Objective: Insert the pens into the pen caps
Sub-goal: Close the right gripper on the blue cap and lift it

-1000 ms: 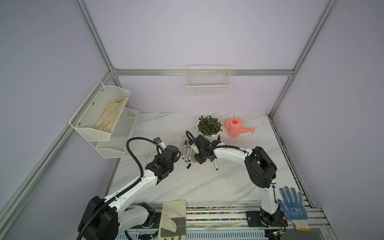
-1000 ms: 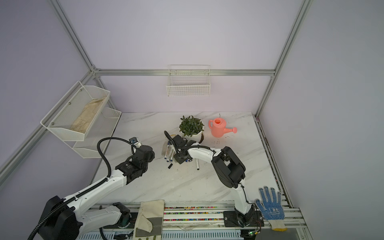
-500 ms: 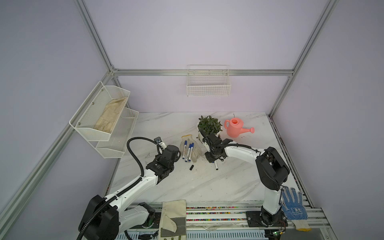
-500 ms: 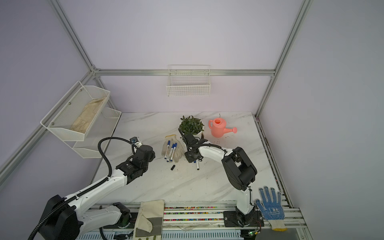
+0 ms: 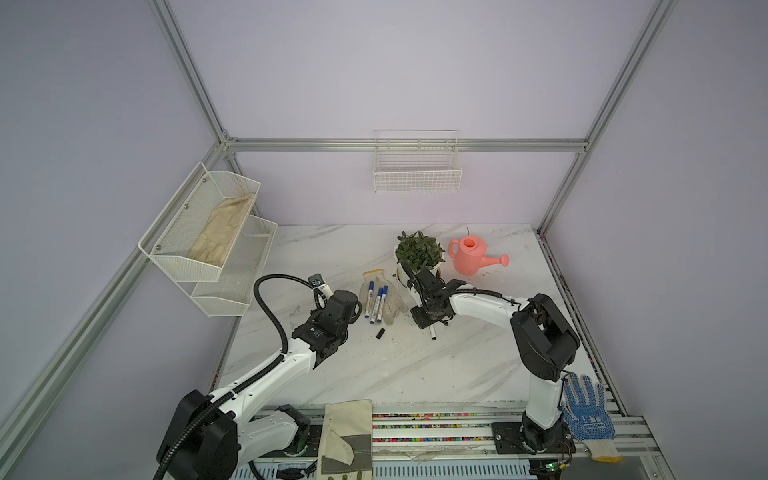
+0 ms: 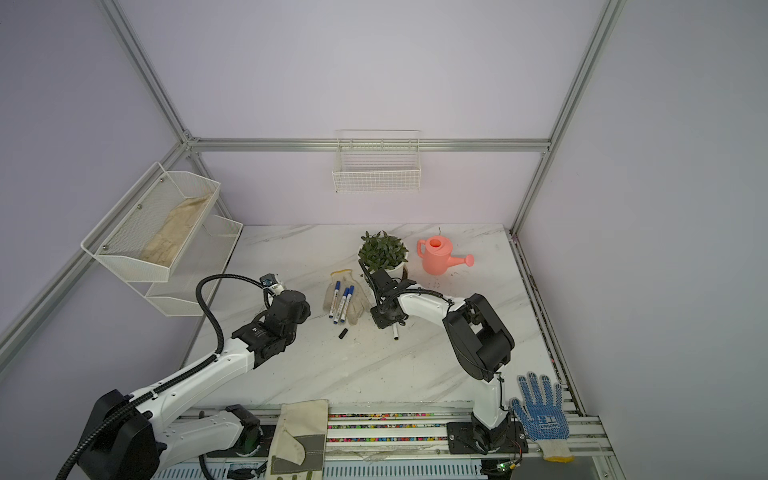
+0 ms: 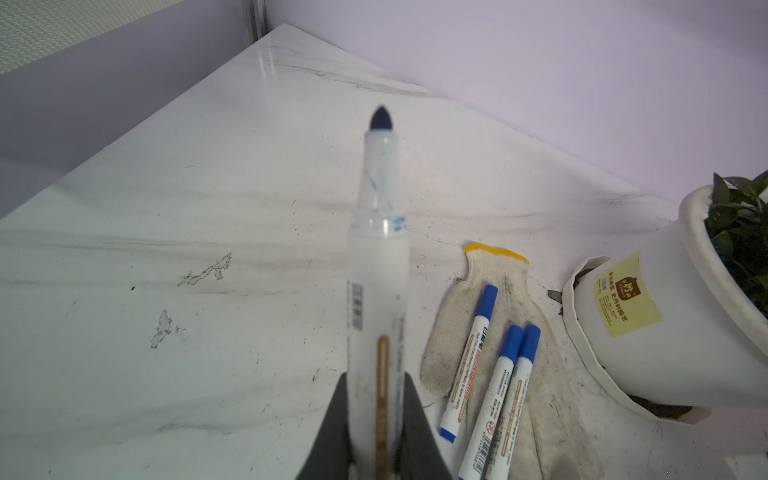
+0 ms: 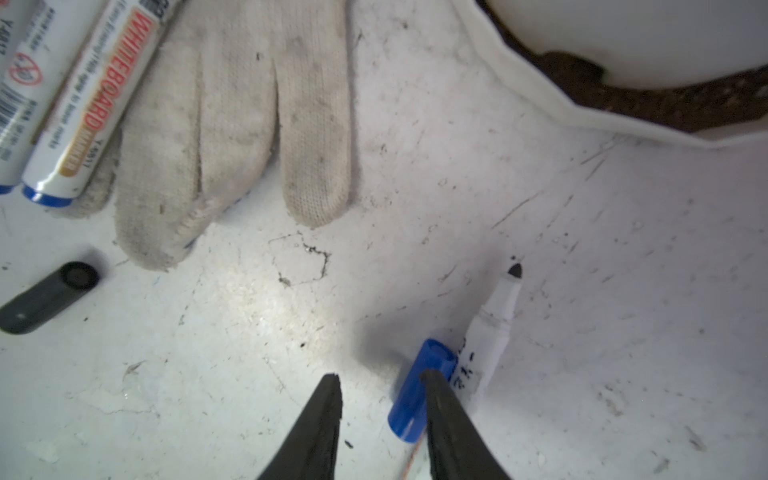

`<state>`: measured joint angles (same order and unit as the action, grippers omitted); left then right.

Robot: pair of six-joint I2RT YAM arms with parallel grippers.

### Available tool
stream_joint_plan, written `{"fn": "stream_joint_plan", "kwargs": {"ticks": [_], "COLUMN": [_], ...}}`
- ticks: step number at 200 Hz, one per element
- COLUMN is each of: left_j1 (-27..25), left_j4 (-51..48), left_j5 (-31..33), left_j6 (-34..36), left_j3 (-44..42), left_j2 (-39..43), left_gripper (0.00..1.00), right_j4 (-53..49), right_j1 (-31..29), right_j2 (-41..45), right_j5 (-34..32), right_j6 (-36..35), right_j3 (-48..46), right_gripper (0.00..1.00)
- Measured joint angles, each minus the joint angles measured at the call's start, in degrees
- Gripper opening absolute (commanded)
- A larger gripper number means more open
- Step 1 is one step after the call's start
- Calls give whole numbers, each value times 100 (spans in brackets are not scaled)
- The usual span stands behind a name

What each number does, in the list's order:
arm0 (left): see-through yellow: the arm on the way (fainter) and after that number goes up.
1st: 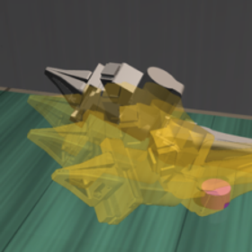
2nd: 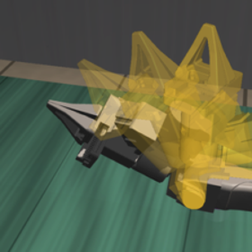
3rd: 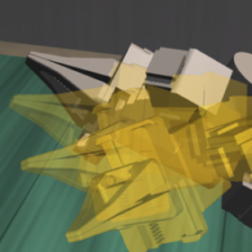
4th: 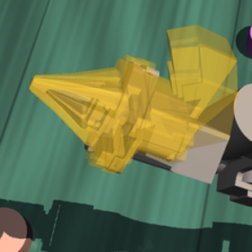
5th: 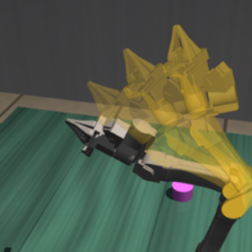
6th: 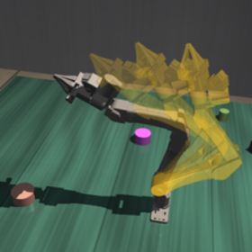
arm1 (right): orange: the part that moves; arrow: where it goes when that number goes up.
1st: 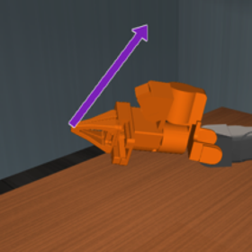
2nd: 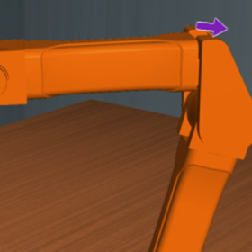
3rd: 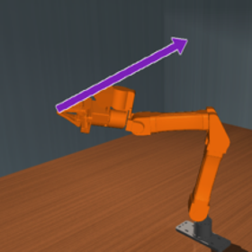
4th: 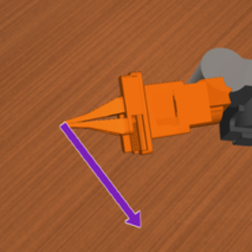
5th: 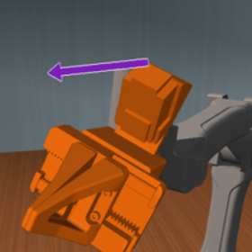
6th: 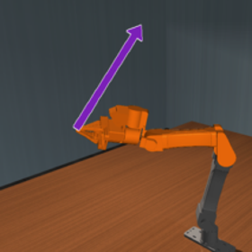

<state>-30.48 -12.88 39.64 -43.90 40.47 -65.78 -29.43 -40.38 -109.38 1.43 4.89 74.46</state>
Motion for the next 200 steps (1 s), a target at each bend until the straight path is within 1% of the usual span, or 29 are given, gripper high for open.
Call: {"fn": "stream_joint_plan", "kwargs": {"ticks": [73,102,144,160,182,200], "left_j1": [0,0,0,0,0,2], "left_j4": [4,4,7,9,20,28], "left_j5": [-24,-24,-26,-44,-72,-131], "left_j6": [0,0,11,26,107,175], "left_j3": [0,0,0,0,2,2], "left_j2": [-17,-22,-22,-26,-66,-101], "left_gripper": [0,0,0,0,0,0], "right_j4": [-4,-4,-136,-181,-208,-201], "right_j1": [24,24,24,22,24,24], "right_j2": [9,-2,-170,-186,-219,-234], "right_j5": [-28,-13,-74,-120,-164,-151], "right_j6": [-7,-31,-160,-192,-238,-262], "right_j3": [-85,-85,-11,31,85,160], "right_gripper": [35,29,27,22,11,5]}}
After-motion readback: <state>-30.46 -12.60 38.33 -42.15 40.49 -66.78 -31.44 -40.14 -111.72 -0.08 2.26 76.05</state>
